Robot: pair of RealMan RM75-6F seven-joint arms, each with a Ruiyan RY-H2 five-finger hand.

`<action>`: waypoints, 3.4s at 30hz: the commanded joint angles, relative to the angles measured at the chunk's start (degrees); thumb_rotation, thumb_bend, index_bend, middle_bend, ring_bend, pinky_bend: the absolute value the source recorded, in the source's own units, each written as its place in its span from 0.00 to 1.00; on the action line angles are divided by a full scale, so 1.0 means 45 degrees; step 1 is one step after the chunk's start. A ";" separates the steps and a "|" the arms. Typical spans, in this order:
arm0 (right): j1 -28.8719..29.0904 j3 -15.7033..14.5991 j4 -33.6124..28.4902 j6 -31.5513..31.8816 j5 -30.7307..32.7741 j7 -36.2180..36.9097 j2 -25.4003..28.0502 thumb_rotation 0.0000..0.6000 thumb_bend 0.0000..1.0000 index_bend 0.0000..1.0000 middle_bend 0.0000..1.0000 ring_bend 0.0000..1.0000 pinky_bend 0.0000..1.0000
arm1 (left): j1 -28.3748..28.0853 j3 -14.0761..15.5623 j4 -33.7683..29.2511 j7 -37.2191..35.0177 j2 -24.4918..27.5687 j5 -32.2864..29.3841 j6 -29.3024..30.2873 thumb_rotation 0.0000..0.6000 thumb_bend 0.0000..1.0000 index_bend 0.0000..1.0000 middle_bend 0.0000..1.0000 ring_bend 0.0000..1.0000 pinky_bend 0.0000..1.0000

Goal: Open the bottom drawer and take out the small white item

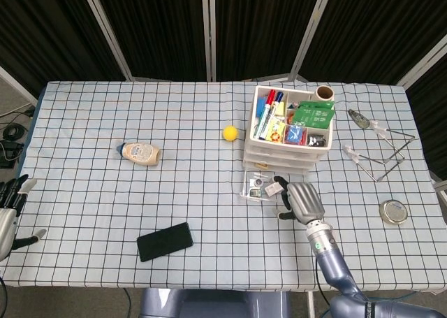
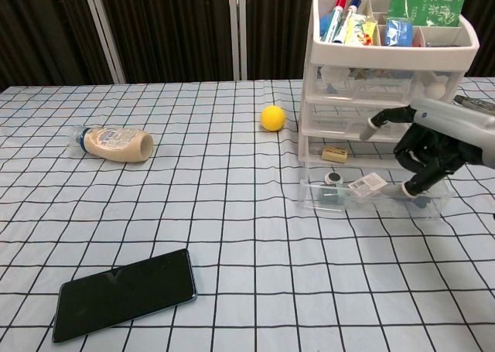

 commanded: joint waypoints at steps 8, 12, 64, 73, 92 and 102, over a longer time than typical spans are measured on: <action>0.0815 -0.0065 0.0900 -0.0208 -0.1719 -0.0998 0.0913 1.00 0.02 0.28 0.97 0.97 0.81 | 0.0035 -0.0031 0.0169 -0.0030 -0.0138 0.0132 0.0149 1.00 0.00 0.00 0.00 0.00 0.00; 0.1093 -0.0172 0.1355 -0.0452 -0.2130 -0.1165 0.1045 1.00 0.02 0.35 1.00 0.99 0.81 | 0.0040 -0.0030 0.0154 0.0038 -0.0158 0.0136 0.0157 1.00 0.00 0.00 0.00 0.00 0.00; 0.3692 -0.2450 0.8006 -0.1273 -0.7620 0.3537 -0.0039 1.00 0.00 0.44 1.00 1.00 0.82 | -0.0131 -0.0323 0.0299 0.0084 -0.0210 -0.0519 -0.0164 1.00 0.00 0.00 0.00 0.00 0.00; 0.3634 -0.2697 0.9064 -0.1026 -0.7785 0.3792 -0.0716 1.00 0.00 0.45 1.00 1.00 0.82 | -0.0170 -0.0344 0.0312 0.0120 -0.0220 -0.0645 -0.0277 1.00 0.00 0.00 0.00 0.00 0.00; 0.3742 -0.3186 1.0694 -0.1031 -0.8038 0.4134 -0.1501 1.00 0.00 0.41 1.00 1.00 0.82 | -0.0221 -0.0333 0.0250 0.0285 -0.0239 -0.0720 -0.0382 1.00 0.00 0.00 0.00 0.00 0.00; 0.3812 -0.3341 1.1151 -0.1233 -0.8007 0.4186 -0.1792 1.00 0.00 0.40 1.00 1.00 0.82 | -0.0245 -0.0325 0.0245 0.0295 -0.0230 -0.0763 -0.0448 1.00 0.00 0.00 0.00 0.00 0.00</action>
